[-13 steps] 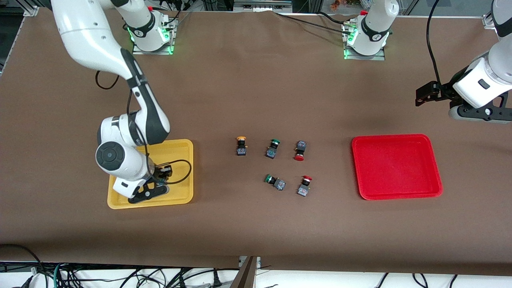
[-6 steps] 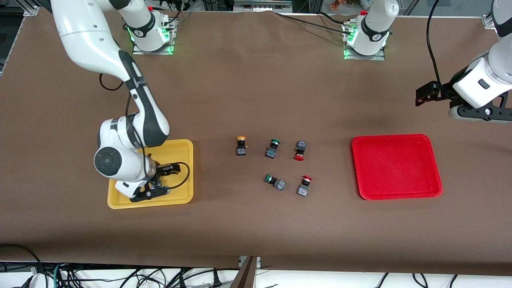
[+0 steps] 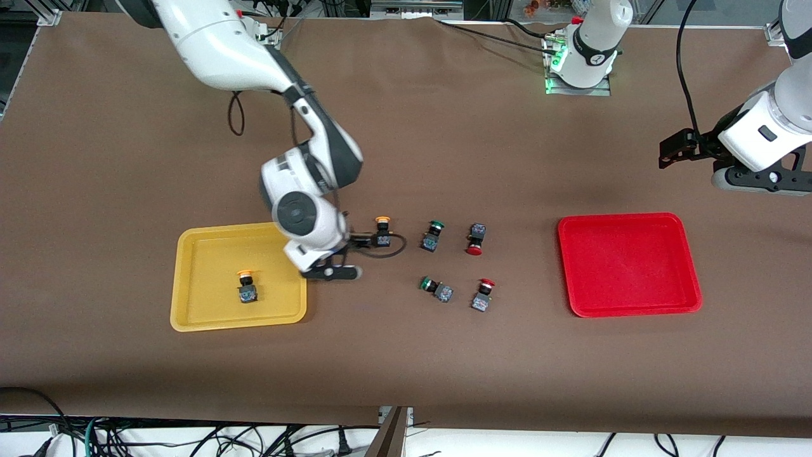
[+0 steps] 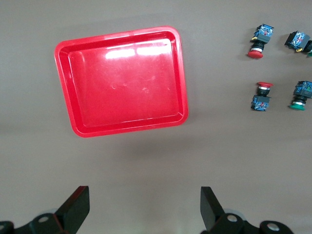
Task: Place red and yellow buttons in trays
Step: 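Reach and grasp a second yellow-capped button with the right gripper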
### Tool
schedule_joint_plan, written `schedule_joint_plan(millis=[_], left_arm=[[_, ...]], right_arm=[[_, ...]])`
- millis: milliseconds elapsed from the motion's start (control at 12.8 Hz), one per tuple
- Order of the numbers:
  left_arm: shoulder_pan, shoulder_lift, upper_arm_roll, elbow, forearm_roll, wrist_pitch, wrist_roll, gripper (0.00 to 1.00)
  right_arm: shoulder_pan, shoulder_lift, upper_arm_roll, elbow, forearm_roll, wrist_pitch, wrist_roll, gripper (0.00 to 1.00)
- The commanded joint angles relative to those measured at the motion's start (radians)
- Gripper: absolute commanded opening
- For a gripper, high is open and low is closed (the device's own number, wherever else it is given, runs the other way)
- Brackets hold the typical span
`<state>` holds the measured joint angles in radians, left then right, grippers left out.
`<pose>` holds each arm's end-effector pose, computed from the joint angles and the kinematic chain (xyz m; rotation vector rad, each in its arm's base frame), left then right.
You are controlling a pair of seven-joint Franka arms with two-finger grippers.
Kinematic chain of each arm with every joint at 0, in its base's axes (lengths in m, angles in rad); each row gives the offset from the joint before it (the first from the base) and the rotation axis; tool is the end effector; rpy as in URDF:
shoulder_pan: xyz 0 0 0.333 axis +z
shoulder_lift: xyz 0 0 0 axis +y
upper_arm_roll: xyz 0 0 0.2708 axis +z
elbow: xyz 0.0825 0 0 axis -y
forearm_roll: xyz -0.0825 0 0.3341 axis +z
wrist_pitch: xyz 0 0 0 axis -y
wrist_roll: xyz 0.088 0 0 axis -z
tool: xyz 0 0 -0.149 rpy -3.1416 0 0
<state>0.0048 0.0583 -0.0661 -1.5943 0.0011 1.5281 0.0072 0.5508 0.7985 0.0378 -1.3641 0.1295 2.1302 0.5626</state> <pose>0.5058 -0.0302 0.4947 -3.1331 0.1076 0.1952 0.5441 0.3710 0.1943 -3.0401 0.0845 0.1538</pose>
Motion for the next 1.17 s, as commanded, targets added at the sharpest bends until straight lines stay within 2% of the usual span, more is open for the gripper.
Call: schedule_joint_plan(millis=[0, 234, 312, 390, 623, 779, 935, 1091], left_arm=[[0.004, 0.000, -0.003, 0.013, -0.015, -0.016, -0.007, 1.00], [0.004, 0.000, -0.003, 0.013, -0.015, -0.016, -0.007, 1.00], [0.004, 0.000, -0.003, 0.013, -0.015, -0.016, -0.007, 1.00], [0.004, 0.000, -0.003, 0.013, -0.015, -0.016, -0.007, 1.00], [0.004, 0.000, -0.003, 0.013, -0.015, -0.016, -0.007, 1.00], [0.004, 0.000, -0.003, 0.013, -0.015, -0.017, -0.007, 1.00], [0.004, 0.002, -0.003, 0.013, -0.015, -0.017, -0.007, 1.00], [-0.017, 0.038, -0.011, 0.013, -0.032, -0.017, 0.000, 1.00]], right_arm=[[0.056, 0.027, -0.006, -0.064, 0.018, 0.123, 0.117, 1.00], [0.110, 0.047, -0.010, -0.105, 0.004, 0.207, 0.183, 0.96], [0.110, 0.047, -0.012, -0.119, -0.001, 0.218, 0.180, 0.84], [0.109, 0.045, -0.012, -0.119, -0.001, 0.217, 0.172, 0.67], [0.098, 0.028, -0.022, -0.118, -0.002, 0.173, 0.108, 0.00], [0.096, -0.001, -0.053, -0.116, -0.002, 0.119, 0.056, 0.00], [0.078, -0.033, -0.107, -0.078, 0.010, 0.004, -0.066, 0.00], [0.002, -0.036, -0.114, -0.014, 0.001, -0.128, -0.224, 0.00]])
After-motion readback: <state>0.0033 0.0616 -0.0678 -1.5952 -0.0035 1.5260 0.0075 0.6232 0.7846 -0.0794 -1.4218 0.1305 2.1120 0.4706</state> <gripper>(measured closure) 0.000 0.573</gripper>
